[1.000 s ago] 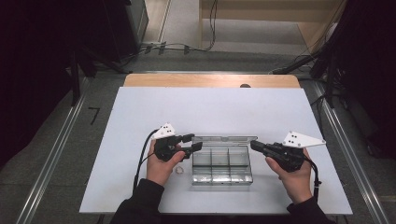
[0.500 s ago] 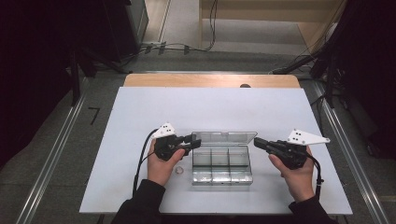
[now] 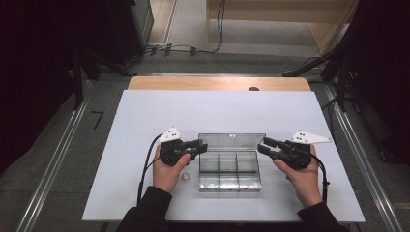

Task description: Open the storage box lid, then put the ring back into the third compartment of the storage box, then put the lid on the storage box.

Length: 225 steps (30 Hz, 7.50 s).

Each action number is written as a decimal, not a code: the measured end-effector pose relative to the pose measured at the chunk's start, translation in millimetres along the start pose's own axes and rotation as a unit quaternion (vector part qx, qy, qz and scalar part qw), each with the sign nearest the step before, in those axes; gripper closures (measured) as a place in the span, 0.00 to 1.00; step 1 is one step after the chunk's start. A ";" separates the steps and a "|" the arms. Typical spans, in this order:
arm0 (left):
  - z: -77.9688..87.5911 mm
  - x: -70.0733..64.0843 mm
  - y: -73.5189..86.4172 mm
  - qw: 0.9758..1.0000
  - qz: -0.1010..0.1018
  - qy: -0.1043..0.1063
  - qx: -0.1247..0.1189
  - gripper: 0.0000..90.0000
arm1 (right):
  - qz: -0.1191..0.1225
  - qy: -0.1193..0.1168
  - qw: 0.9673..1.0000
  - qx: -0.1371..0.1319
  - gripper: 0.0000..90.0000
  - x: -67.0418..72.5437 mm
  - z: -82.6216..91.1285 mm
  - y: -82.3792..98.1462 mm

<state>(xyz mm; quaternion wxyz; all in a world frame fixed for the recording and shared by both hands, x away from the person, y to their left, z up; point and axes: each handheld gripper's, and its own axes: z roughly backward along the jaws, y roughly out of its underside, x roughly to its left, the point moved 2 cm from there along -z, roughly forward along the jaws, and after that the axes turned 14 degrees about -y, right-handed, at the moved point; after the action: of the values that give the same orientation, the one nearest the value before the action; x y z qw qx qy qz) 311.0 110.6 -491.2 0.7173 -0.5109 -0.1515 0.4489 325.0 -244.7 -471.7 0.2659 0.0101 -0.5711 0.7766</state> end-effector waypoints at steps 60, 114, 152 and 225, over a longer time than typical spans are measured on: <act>-14.7 5.0 12.0 0.997 0.061 -0.025 0.041 0.77 | -0.068 0.038 0.997 -0.019 0.73 -13.1 -32.0 20.8; -14.0 12.1 14.2 0.994 0.089 -0.025 0.056 0.45 | -0.124 0.013 0.992 0.008 0.51 -20.4 -34.4 25.9; 25.9 -4.6 21.2 0.999 -0.001 0.030 0.019 0.02 | -0.008 0.009 1.000 0.009 0.09 4.7 -0.7 25.9; 56.6 11.3 54.4 0.995 -0.032 -0.019 0.093 0.45 | 0.004 0.085 0.996 -0.007 0.00 3.7 99.5 66.4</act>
<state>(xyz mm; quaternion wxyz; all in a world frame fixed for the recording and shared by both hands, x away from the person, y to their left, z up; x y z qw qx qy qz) 252.3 157.5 -516.7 0.7727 -0.4285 -0.1392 0.4471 265.0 -345.7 -494.4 0.3101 -0.0603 -0.5523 0.7715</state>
